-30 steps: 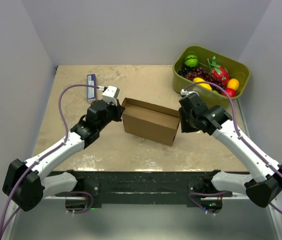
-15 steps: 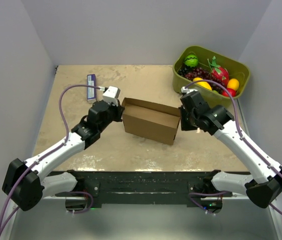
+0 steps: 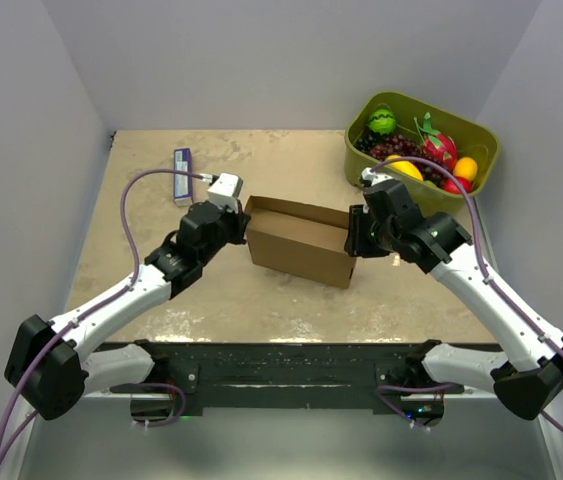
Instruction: Fold the paper box
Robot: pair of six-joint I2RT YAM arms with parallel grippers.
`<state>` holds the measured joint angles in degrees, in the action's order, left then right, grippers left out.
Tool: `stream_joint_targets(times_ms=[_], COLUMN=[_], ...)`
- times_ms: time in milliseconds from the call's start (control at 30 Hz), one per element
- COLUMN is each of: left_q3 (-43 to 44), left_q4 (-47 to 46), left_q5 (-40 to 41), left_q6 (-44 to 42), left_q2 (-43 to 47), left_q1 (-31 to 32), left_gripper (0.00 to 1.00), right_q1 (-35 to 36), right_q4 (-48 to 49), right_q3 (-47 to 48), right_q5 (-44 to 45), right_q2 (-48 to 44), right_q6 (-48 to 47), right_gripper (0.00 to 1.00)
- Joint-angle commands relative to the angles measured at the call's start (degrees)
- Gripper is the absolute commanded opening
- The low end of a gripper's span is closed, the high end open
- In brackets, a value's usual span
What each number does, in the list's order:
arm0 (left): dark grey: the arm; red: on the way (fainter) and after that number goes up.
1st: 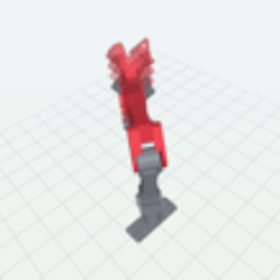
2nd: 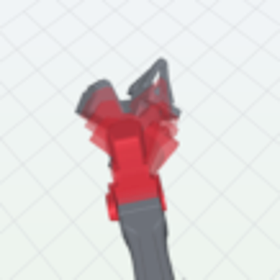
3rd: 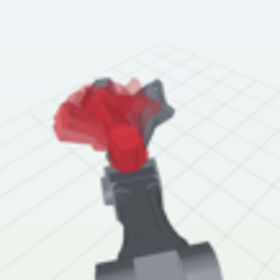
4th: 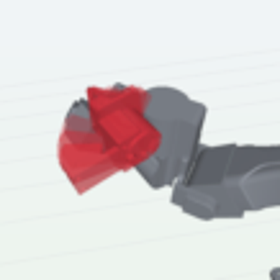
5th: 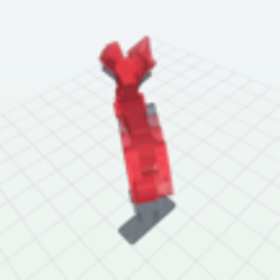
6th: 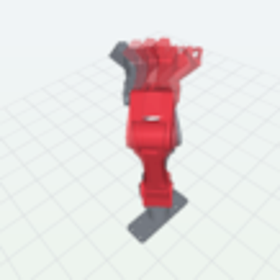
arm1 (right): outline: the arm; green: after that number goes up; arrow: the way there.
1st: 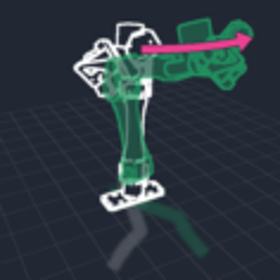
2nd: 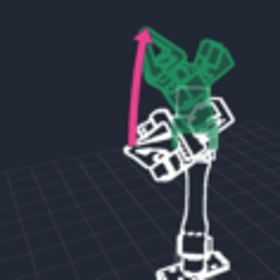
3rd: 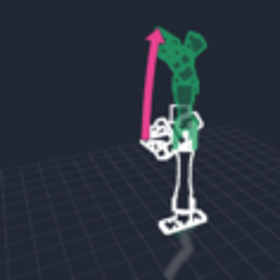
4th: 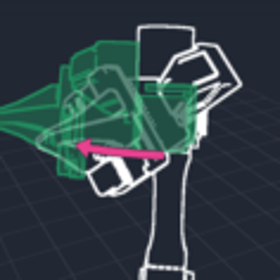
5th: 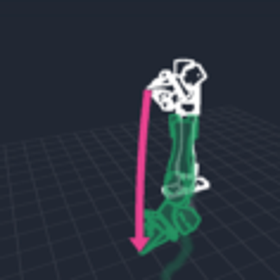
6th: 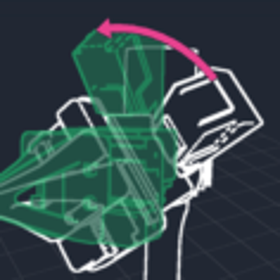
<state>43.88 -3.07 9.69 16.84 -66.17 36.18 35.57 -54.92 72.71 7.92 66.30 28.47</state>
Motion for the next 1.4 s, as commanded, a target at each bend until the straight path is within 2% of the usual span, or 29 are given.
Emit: stream_joint_targets(times_ms=[0,33,100,333,567,733,933,1367], left_q3=[-1.7,-1.7,-1.7,-1.7,-1.7,-1.7,-1.7,-1.6], left_q4=[14.6,14.6,14.6,14.5,14.5,14.4,14.6,14.8], left_q5=[-1.4,-1.4,-1.5,-2.0,-2.1,-2.3,-2.2,-2.3], left_q6=[-0.8,-0.8,-0.8,-0.8,-0.8,-0.8,-1.0,-1.0], left_q2=[-2.6,-2.5,-2.4,-2.4,-2.2,-2.4,-2.2,-2.2], left_q1=[1.0,1.0,1.1,1.0,1.1,1.0,1.1,1.1], left_gripper=[0.00,0.00,0.00,0.00,0.00,0.00,0.00,0.00], right_q1=[0.0,0.0,0.1,0.0,0.0,0.0,0.1,0.0], right_q4=[1.4,-0.4,-2.0,-3.4,-0.4,1.6,2.7,2.9], right_q3=[1.9,2.8,3.4,3.1,1.1,0.0,-1.0,-2.3], right_q5=[2.4,3.4,5.9,8.3,5.3,4.3,3.9,3.6], right_q2=[-1.9,-1.8,-2.0,-2.3,-2.1,-1.8,-1.2,-1.3], right_q6=[0.8,0.7,0.4,0.4,1.0,1.1,1.3,1.4], right_gripper=[0.44,0.48,0.50,0.48,0.40,0.27,0.22,0.01])
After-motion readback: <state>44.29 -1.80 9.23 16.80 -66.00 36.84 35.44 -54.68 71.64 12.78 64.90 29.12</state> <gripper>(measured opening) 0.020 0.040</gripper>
